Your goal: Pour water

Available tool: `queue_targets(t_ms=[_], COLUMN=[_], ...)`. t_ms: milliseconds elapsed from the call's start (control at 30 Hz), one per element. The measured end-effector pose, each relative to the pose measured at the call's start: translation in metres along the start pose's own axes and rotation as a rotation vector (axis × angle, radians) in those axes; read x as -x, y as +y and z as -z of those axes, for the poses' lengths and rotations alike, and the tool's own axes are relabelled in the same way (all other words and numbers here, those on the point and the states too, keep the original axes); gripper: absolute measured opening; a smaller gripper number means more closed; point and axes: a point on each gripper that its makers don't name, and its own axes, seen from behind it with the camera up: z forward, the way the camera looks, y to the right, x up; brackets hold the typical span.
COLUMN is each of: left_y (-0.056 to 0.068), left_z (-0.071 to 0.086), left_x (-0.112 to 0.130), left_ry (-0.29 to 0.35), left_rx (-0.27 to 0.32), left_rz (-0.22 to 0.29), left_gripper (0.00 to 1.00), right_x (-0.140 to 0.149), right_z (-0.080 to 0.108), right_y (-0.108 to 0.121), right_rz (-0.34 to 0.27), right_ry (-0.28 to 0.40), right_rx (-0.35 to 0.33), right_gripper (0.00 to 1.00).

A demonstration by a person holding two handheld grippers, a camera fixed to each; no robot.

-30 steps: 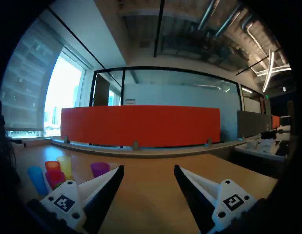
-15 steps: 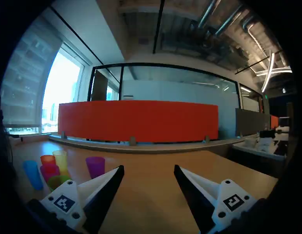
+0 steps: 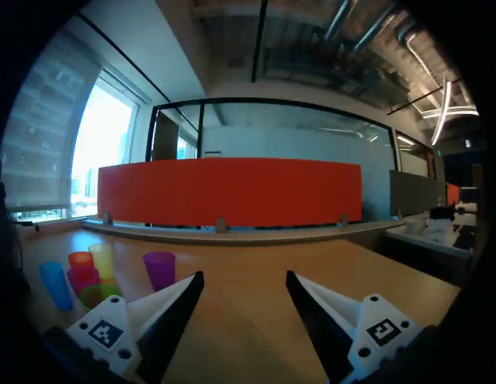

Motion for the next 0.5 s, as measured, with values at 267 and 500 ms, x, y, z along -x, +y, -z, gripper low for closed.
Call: queue_targets(t_ms=[267, 500], left_y=[-0.0002, 0.0003], left_z=[0.0001, 0.0002], left_x=[0.0002, -0.0001], left_ry=[0.000, 0.000], left_rx=[0.000, 0.000], left_rz=[0.000, 0.000], left_gripper=[0.97, 0.97], right_x=[0.0003, -0.0001], right_z=[0.0007, 0.0011], right_y=[-0.0001, 0.0008], right_rz=[0.000, -0.001], right_ry=[0.000, -0.001], right_rx=[-0.001, 0.002], right_gripper=[0.99, 0.99])
